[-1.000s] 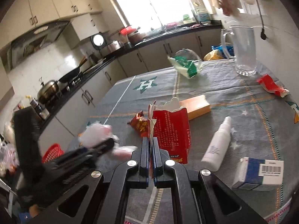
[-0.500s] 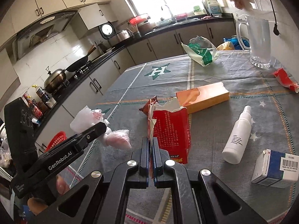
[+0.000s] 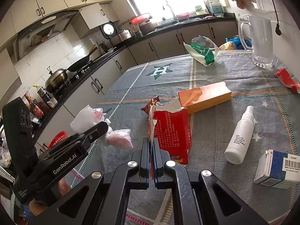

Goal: Collect trash
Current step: 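Carry the red box and white bag with both tools over the red basket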

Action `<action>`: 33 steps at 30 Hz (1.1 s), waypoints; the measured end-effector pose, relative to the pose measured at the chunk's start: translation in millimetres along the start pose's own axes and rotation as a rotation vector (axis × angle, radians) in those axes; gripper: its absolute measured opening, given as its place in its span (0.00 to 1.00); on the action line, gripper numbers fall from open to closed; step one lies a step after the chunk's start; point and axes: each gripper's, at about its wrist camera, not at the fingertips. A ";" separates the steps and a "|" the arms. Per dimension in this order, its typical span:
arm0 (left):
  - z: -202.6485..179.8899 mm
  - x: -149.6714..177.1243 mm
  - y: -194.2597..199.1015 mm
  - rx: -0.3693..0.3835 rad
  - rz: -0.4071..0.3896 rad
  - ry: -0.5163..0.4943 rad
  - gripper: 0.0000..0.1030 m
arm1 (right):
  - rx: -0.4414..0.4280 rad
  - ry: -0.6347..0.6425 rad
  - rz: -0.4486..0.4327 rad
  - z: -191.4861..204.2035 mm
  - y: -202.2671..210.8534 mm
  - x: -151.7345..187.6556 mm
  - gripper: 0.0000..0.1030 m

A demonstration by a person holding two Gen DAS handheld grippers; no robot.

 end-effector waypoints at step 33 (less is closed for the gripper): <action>8.5 -1.2 10.5 -0.022 -0.035 0.023 0.25 | -0.028 0.054 -0.019 13.0 3.8 -0.5 0.04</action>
Point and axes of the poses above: each gripper's, at about its wrist camera, not at the fingertips, and y roughly against the way its jaws point, z to its left, x to its underside, and after that the axes turned 12 degrees about y, right-handed
